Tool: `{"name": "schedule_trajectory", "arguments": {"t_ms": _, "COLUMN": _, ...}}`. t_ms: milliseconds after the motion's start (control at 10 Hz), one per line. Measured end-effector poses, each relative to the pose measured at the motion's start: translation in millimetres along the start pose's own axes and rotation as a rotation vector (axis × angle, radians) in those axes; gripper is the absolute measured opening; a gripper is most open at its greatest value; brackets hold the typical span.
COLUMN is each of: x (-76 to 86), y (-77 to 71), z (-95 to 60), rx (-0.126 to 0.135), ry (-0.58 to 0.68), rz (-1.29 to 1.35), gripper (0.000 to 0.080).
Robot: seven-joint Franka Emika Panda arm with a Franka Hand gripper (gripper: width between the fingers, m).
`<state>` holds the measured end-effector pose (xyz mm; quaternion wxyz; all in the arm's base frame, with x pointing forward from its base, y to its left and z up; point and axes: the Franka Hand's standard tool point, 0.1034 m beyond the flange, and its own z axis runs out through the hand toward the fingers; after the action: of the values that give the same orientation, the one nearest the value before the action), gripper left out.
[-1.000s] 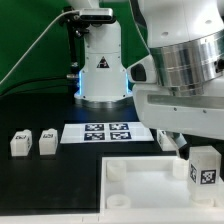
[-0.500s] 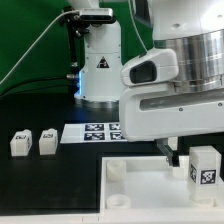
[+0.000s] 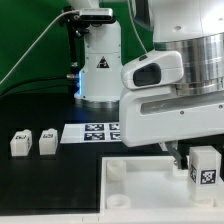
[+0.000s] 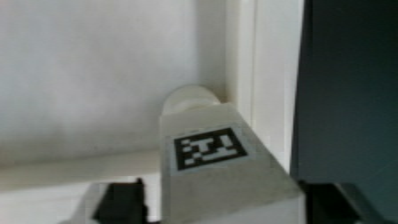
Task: Assemble one leg
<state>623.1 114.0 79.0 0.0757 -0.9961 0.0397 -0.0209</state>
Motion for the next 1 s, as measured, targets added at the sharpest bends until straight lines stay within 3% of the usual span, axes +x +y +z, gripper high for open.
{"name": "schedule_trajectory", "arguments": {"t_ms": 100, "x": -0.2, "y": 0.4, "z": 0.2, "rx": -0.001, "ry": 0.000, "rz": 0.083, "gripper": 0.0296}}
{"name": "schedule_trajectory", "arguments": {"t_ms": 400, "x": 1.0, "y": 2.7, "z": 0.7, "rx": 0.011, "ry": 0.010, "rz": 0.467, "gripper": 0.0298}}
{"name": "schedule_trajectory", "arguments": {"t_ms": 700, "x": -2.3, "y": 4.3, "z": 1.3, "rx": 0.084, "ry": 0.040, "rz": 1.075, "gripper": 0.0298}}
{"name": "schedule_trajectory", "arguments": {"t_ms": 900, "x": -6.5, "y": -5.4, "z": 4.4, "rx": 0.130, "ry": 0.014, "rz": 1.371, "gripper": 0.0298}}
{"name": "schedule_trajectory", "arguments": {"t_ms": 1000, "x": -6.9, "y": -7.0, "z": 4.7, "rx": 0.141, "ry": 0.004, "rz": 1.420, "gripper": 0.0298}}
